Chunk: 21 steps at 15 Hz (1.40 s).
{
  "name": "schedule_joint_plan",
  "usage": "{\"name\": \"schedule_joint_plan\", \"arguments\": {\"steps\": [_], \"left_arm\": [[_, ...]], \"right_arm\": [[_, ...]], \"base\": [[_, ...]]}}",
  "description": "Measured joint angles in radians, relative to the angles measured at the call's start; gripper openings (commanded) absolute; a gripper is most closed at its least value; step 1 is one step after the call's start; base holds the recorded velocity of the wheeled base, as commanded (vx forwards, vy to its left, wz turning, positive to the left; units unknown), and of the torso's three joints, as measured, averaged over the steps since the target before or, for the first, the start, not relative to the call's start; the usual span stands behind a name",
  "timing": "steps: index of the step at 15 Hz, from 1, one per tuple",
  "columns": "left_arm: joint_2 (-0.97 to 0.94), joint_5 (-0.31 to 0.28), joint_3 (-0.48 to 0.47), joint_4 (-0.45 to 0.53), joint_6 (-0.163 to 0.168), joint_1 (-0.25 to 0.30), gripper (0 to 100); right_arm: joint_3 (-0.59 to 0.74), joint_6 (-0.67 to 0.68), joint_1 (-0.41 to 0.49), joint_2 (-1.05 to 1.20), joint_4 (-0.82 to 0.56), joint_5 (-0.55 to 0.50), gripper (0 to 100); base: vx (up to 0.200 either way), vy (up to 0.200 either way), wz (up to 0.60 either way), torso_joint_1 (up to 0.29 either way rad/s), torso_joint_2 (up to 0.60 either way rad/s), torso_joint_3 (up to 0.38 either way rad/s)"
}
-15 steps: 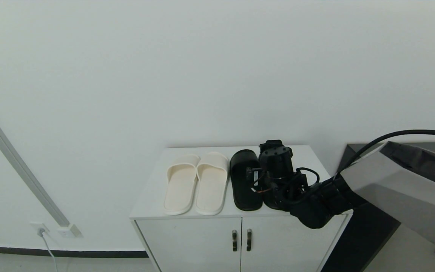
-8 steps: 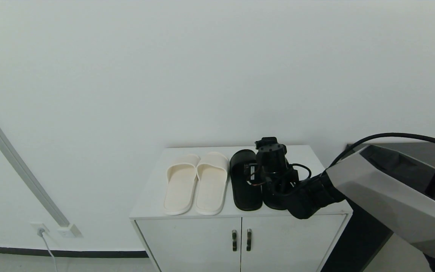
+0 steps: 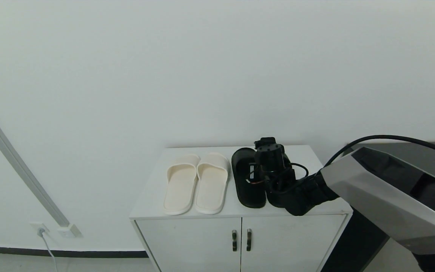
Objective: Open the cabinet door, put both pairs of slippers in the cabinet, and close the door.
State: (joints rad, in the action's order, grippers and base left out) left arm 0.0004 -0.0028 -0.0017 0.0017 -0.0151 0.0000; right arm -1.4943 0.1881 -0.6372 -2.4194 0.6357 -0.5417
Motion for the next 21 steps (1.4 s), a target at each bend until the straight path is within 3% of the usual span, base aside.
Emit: {"name": "schedule_joint_plan", "arguments": {"steps": [6, 10, 12, 18, 21], "left_arm": [[0.0, 0.001, 0.0, 0.0, 0.0, 0.0, 0], [0.0, 0.001, 0.0, 0.0, 0.001, 0.0, 0], [0.0, 0.001, 0.0, 0.0, 0.003, 0.0, 0], [0.0, 0.001, 0.0, 0.0, 0.003, 0.0, 0], [0.0, 0.0, 0.0, 0.0, 0.004, 0.0, 0]], "right_arm": [[0.038, -0.038, -0.003, 0.048, 0.005, -0.011, 0], [0.229, -0.079, -0.021, 0.225, 0.008, 0.033, 0], [0.378, -0.084, -0.043, 0.355, 0.009, 0.117, 0], [0.798, -0.108, -0.122, 0.74, 0.001, 0.501, 0], [0.928, -0.119, -0.142, 0.858, -0.002, 0.652, 0]], "base": [[0.0, 0.0, 0.0, 0.0, 0.0, 0.0], [0.0, 0.0, 0.0, 0.0, 0.0, 0.0], [0.0, 0.0, 0.0, 0.0, 0.0, 0.0], [0.0, 0.0, 0.0, 0.0, 0.0, 0.0], [0.0, 0.0, 0.0, 0.0, 0.0, 0.0]]}}
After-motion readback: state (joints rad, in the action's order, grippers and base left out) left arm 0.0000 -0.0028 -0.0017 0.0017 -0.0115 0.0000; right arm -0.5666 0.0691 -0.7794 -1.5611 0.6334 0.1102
